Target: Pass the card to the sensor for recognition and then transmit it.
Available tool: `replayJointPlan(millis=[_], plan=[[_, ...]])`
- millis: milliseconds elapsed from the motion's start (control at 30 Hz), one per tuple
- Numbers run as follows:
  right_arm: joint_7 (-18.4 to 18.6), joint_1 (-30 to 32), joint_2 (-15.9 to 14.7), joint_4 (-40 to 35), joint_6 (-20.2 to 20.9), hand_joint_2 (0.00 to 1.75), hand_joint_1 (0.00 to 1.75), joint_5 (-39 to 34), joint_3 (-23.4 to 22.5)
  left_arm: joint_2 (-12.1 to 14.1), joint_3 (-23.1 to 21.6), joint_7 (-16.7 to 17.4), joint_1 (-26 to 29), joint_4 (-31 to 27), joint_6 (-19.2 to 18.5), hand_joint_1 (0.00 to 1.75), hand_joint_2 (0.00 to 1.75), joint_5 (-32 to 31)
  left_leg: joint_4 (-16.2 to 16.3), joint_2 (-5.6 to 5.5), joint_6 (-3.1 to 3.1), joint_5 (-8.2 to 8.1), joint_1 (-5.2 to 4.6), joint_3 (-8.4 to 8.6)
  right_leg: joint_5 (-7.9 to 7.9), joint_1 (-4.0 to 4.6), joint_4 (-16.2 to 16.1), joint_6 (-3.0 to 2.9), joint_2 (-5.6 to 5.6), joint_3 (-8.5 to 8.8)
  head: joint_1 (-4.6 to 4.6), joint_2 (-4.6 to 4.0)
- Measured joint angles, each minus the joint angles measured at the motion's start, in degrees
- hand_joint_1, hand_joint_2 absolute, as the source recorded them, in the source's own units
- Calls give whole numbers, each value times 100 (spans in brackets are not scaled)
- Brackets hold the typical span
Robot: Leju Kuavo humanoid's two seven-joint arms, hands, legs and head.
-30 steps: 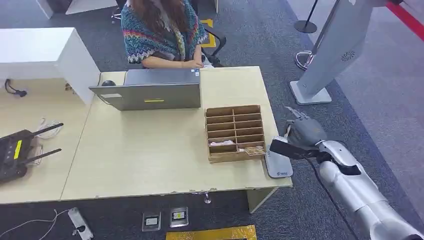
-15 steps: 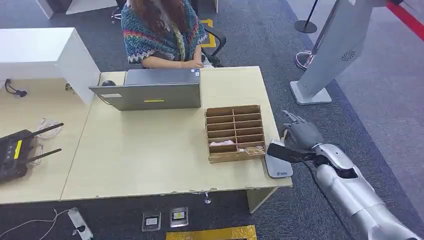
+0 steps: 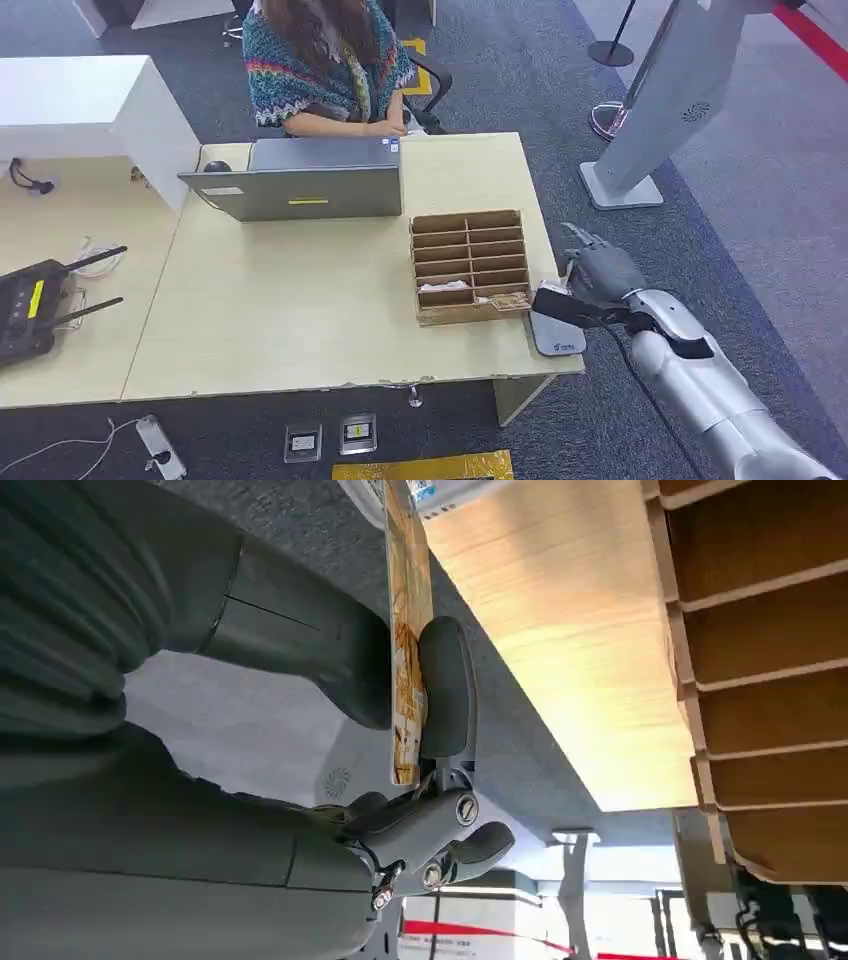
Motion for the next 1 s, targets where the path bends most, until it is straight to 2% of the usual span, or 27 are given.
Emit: replayJointPlan(millis=[400,533,1000], plan=[[-37,46,37,77,-22,175,175,-2,4,0,0,0,1,0,-2,0,0,2,0,0,0,0,0,-1,0,0,0,0,0,0,-2,0],[-155,23,116,463,-157,175,175,-44,2,0,7,0,12,0,0,0,0,18,-1,0,0,-1,0,7,-1,0,-1,0,0,8,-2,2],[-190,-3,173,623,-184,175,175,-72,2,-9,7,0,12,0,0,0,0,35,0,2,0,-1,0,37,0,0,-2,0,3,35,0,0]])
